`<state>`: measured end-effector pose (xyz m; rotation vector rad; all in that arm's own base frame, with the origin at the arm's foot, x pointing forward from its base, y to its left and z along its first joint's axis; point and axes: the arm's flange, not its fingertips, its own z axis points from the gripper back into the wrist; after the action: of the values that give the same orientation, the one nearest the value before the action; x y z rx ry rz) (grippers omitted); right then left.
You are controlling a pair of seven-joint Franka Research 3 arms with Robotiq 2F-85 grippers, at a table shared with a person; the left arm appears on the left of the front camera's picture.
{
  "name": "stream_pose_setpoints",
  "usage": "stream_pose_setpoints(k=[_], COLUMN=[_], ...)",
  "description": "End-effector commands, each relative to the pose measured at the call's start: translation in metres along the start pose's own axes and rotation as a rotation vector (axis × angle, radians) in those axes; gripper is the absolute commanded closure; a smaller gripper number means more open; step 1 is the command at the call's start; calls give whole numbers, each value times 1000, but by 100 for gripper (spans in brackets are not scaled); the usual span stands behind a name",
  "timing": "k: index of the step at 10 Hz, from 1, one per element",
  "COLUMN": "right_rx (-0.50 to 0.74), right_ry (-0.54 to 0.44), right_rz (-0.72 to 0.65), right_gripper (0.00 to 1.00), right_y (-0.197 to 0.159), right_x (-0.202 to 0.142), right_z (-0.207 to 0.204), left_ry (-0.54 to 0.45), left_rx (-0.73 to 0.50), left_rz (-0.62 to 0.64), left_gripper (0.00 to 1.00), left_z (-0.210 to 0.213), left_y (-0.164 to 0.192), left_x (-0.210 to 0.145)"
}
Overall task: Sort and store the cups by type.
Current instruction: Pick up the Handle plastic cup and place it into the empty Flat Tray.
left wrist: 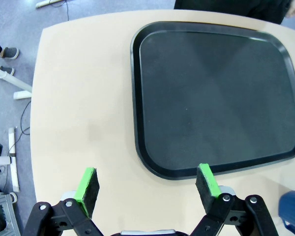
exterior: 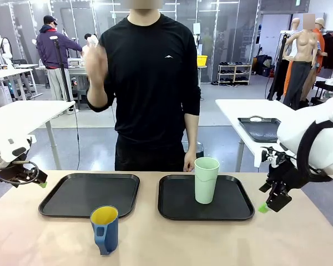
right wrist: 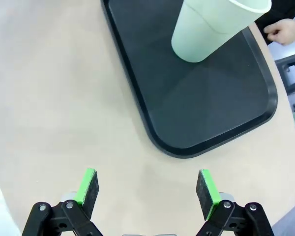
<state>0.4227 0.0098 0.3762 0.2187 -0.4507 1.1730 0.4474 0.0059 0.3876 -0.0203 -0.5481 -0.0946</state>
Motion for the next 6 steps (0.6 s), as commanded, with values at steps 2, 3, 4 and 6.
stream_pose_setpoints(k=[2,3,4,6], right_rx=[3,-1,-1,-1], right_ry=[22,10,10,10], right_rz=[-15,-1,-1,-1], right_gripper=[0,0,0,0], right_y=[7,3,3,3], right_x=[2,1,1,1], right_z=[7,4,4,4], left_ry=[-1,-1,-1,-1], left_rx=[-2,-2,-2,-2], left_rz=[4,4,4,4], left_gripper=[0,0,0,0], left_z=[0,0,0,0], left_y=[1,1,1,1], left_x=[0,0,0,0])
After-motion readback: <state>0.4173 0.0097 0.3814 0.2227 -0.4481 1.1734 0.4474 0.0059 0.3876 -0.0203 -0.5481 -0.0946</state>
